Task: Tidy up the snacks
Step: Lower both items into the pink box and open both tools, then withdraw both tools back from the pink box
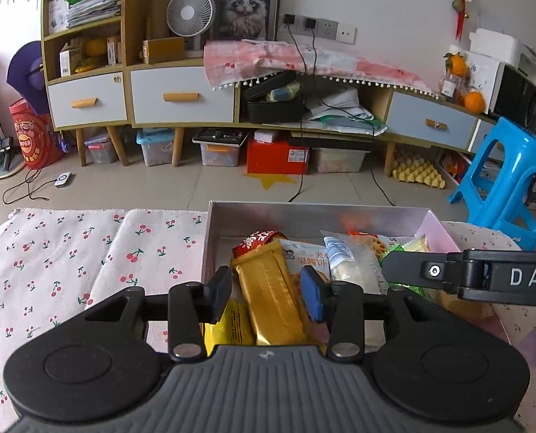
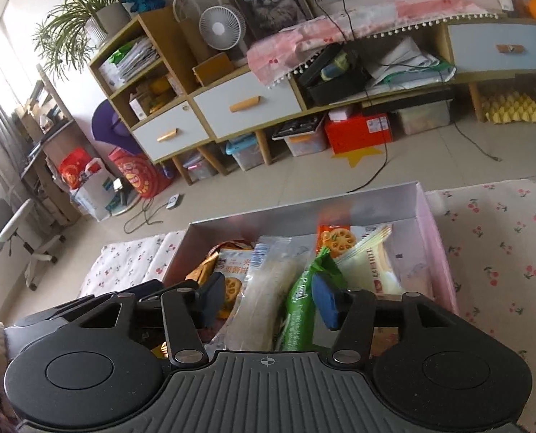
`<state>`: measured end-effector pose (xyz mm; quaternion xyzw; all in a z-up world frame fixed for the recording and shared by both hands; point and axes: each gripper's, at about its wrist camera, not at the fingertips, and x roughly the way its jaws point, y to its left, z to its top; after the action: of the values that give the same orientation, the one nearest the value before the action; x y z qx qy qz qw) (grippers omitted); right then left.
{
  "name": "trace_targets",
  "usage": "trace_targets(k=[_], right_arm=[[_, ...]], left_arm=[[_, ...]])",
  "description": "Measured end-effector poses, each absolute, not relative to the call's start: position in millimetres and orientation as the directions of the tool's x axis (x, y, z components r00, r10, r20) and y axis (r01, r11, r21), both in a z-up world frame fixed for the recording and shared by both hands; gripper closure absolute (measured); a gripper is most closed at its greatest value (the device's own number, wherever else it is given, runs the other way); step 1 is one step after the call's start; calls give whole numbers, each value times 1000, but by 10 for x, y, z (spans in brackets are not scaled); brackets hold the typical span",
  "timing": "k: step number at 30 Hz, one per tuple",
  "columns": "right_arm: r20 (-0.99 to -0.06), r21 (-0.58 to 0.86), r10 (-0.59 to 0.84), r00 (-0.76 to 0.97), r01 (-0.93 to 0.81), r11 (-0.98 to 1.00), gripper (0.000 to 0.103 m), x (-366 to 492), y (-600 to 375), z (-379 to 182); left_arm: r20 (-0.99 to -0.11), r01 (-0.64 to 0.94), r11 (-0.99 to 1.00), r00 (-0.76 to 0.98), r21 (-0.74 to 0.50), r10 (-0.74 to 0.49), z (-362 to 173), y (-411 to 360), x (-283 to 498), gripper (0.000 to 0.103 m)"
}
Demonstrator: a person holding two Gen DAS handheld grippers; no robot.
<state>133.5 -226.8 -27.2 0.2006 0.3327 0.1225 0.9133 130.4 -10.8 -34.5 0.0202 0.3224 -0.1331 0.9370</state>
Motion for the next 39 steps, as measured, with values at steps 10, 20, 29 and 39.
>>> trace_targets(k=[10,20,29,39], right_arm=[[-580,360,308,755,-102,927,36,960,-2393,-72],[-621,360,243,745,-4,933,14,469,-2395,-23],[-705,253,151,693,47,966,11,-31,-2212,81],[-744,219,126,656,62,974,6,-280,-2061,-70]], left_arm=[[-588,241,969,777,-51,-224,-194,-111,985,27],[-647,255,967,739,11,-188,-123,-137,578,1],[-704,250,966,698,69,-130,-126,-91,136,0],[-732,212,974,675,75,-90,-142,-67,-11,0]])
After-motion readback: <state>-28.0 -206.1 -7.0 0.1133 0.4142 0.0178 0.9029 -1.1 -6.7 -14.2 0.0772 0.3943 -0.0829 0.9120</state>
